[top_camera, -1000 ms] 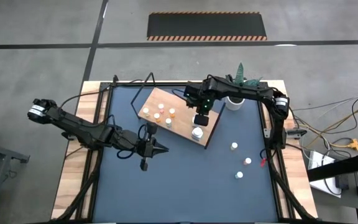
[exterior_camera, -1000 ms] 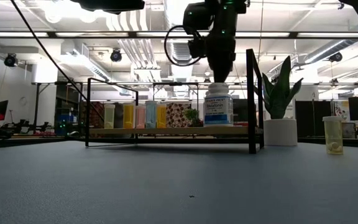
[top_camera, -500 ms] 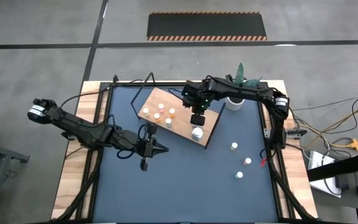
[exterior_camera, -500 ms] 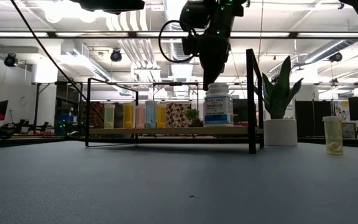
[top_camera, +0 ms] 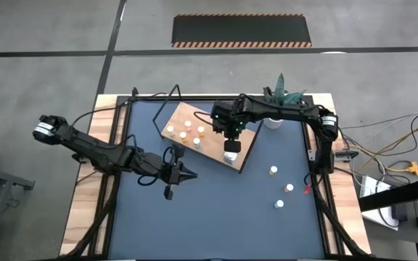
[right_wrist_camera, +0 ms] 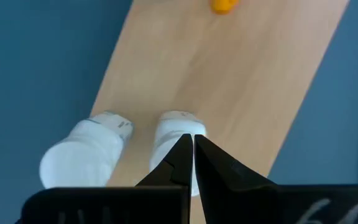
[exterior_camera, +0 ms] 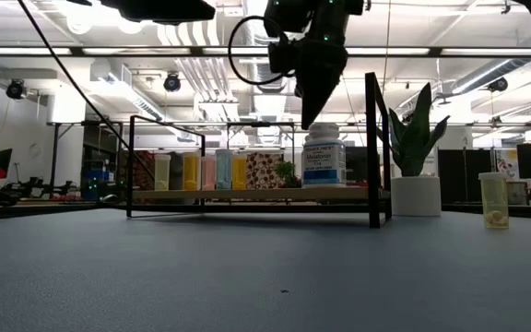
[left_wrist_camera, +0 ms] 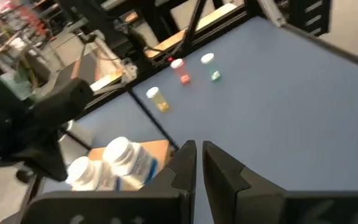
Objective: Pick and place medicine bottles onto shelf by color
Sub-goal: Put the white pill bottle on the shelf
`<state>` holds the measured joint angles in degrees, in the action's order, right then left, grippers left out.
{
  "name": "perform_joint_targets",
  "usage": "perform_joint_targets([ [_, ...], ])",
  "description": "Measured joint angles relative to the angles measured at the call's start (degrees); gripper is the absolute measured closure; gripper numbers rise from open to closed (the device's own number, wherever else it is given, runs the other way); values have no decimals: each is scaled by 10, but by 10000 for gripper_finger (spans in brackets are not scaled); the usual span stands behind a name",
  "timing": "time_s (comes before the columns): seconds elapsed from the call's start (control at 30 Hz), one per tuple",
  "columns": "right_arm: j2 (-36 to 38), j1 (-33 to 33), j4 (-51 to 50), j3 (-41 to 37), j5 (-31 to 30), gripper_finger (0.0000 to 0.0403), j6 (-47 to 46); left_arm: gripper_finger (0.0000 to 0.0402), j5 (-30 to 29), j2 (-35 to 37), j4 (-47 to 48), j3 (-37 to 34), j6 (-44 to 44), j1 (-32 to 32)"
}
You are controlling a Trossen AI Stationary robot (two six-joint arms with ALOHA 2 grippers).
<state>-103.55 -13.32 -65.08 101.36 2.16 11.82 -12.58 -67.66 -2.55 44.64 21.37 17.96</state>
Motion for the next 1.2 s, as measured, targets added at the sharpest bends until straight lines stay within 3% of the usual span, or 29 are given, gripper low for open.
perform_joint_targets([
  [0.13,0,12,-3,0,0,394,0,392,63,-24,1,-1,-17,3],
  [0.2,0,17,-8,0,-2,394,3,392,64,-34,7,-1,-45,18],
  [0.6,0,24,-6,0,-2,394,39,400,-50,-36,15,-4,-73,176],
  [0.97,1,25,-7,0,-2,394,43,400,-63,-34,0,-27,-49,179],
  [1.2,10,26,-16,0,-2,394,43,400,-63,5,0,-44,-13,150],
])
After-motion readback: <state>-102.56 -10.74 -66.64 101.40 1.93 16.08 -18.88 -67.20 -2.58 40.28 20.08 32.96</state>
